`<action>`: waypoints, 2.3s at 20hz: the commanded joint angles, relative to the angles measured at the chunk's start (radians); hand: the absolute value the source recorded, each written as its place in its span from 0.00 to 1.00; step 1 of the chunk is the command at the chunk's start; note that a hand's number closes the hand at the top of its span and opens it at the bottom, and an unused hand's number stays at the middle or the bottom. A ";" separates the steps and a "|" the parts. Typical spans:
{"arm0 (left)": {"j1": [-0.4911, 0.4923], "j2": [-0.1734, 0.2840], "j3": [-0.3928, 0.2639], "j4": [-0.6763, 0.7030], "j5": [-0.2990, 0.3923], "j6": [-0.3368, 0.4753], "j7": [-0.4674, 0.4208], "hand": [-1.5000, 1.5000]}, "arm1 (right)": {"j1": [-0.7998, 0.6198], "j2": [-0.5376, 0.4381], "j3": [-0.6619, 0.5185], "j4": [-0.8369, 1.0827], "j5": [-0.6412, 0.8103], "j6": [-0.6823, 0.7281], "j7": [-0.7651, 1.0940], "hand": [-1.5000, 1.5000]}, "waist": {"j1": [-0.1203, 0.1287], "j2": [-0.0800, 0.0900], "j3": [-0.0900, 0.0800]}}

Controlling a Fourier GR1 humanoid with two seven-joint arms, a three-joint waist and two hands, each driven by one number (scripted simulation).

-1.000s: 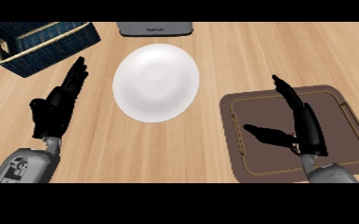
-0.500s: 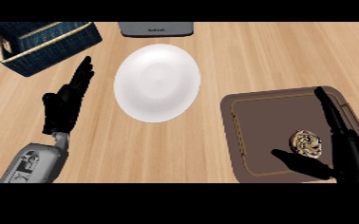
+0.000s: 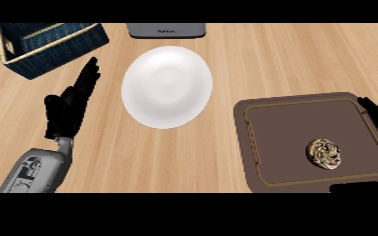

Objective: Pick the cupcake from the tray and place it in the plate

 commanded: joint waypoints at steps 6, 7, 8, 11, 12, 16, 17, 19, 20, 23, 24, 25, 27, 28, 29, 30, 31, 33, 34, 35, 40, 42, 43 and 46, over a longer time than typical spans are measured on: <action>-0.014 -0.030 0.007 -0.066 -0.051 0.009 0.070 0.50 | -0.033 -0.021 -0.101 -0.023 -0.136 0.260 0.165 0.00 | 0.010 0.001 0.003; 0.035 -0.010 0.030 -0.050 -0.025 -0.038 0.034 0.50 | -0.061 0.009 -0.076 0.012 -0.108 0.269 0.179 0.00 | 0.014 0.002 0.003; -0.007 -0.079 -0.012 0.010 -0.075 0.002 0.005 0.50 | -0.070 0.071 -0.014 0.018 -0.038 0.244 0.176 0.00 | 0.011 0.003 0.003; -0.025 -0.055 0.031 -0.013 -0.055 -0.046 0.033 0.50 | -0.129 0.085 -0.069 0.122 -0.076 0.337 0.136 0.00 | 0.014 0.004 0.003; 0.001 -0.048 0.048 0.030 -0.069 -0.047 -0.021 0.50 | -0.098 0.125 -0.029 0.120 -0.017 0.311 0.127 0.00 | 0.013 0.004 0.003; -0.058 -0.071 0.055 0.042 -0.076 -0.054 0.026 0.50 | -0.136 0.159 0.014 0.157 0.024 0.381 0.192 0.00 | 0.013 0.004 0.003; -0.004 -0.079 0.066 0.057 -0.074 -0.063 -0.040 0.50 | -0.142 0.154 -0.026 0.181 0.005 0.415 0.172 0.00 | 0.013 0.003 0.003; -0.006 -0.077 0.059 -0.015 -0.087 -0.057 0.033 0.50 | -0.101 0.217 0.021 0.220 0.083 0.379 0.124 0.00 | 0.013 0.002 0.003; -0.023 -0.100 0.052 -0.019 -0.108 -0.040 0.050 0.50 | -0.133 0.197 -0.043 0.253 0.046 0.436 0.110 0.00 | 0.012 0.002 0.003; -0.018 -0.084 0.075 -0.021 -0.100 -0.082 0.036 0.50 | -0.172 0.284 0.031 0.285 0.119 0.439 0.151 0.00 | 0.015 0.003 0.003; -0.028 -0.129 0.068 0.036 -0.137 -0.025 0.007 0.50 | -0.116 0.241 -0.041 0.358 0.110 0.434 -0.007 0.00 | 0.009 0.003 0.003; -0.028 -0.122 0.073 0.020 -0.135 -0.054 0.023 0.50 | -0.088 0.257 -0.042 0.318 0.125 0.452 0.020 0.00 | 0.008 0.002 0.003; 0.030 -0.141 0.055 0.005 -0.151 -0.052 -0.037 0.50 | -0.173 0.325 -0.012 0.420 0.168 0.440 0.041 0.00 | 0.015 0.003 0.003; -0.037 -0.124 0.102 0.085 -0.138 -0.068 -0.038 0.50 | -0.112 0.325 -0.014 0.430 0.197 0.411 -0.044 0.00 | 0.009 0.003 0.003; 0.019 -0.096 0.115 -0.027 -0.111 -0.113 0.020 0.50 | -0.178 0.353 -0.027 0.385 0.179 0.482 0.074 0.00 | 0.014 0.002 0.003; -0.047 -0.119 0.120 0.080 -0.133 -0.103 -0.028 0.50 | -0.174 0.334 -0.056 0.480 0.195 0.473 -0.036 0.00 | 0.010 0.003 0.003; 0.026 -0.105 0.110 -0.040 -0.126 -0.106 0.029 0.50 | -0.038 0.326 -0.043 0.361 0.215 0.439 -0.028 0.00 | 0.008 0.001 0.003; -0.019 -0.087 0.145 -0.033 -0.104 -0.151 0.065 0.50 | -0.174 0.366 -0.076 0.393 0.192 0.520 0.059 0.00 | 0.012 0.002 0.003; 0.065 -0.133 0.103 -0.082 -0.149 -0.104 0.025 0.50 | -0.131 0.352 -0.108 0.428 0.196 0.522 -0.014 0.00 | 0.012 0.001 0.003; 0.046 -0.136 0.106 -0.052 -0.170 -0.112 0.014 0.50 | -0.148 0.383 -0.105 0.476 0.238 0.501 -0.066 0.00 | 0.012 0.002 0.003; -0.016 -0.164 0.125 0.027 -0.178 -0.106 0.000 0.50 | -0.154 0.410 -0.092 0.541 0.366 0.401 -0.171 1.00 | 0.011 0.003 0.003; -0.060 -0.148 0.147 0.028 -0.181 -0.125 0.044 0.50 | -0.140 0.417 -0.112 0.546 0.389 0.406 -0.187 1.00 | 0.009 0.003 0.003; -0.039 -0.142 0.171 0.001 -0.159 -0.142 0.050 0.50 | -0.160 0.428 -0.142 0.577 0.385 0.416 -0.196 1.00 | 0.011 0.002 0.003; 0.022 -0.147 0.167 -0.025 -0.175 -0.162 0.001 0.50 | -0.144 0.452 -0.147 0.546 0.429 0.416 -0.210 1.00 | 0.012 0.002 0.003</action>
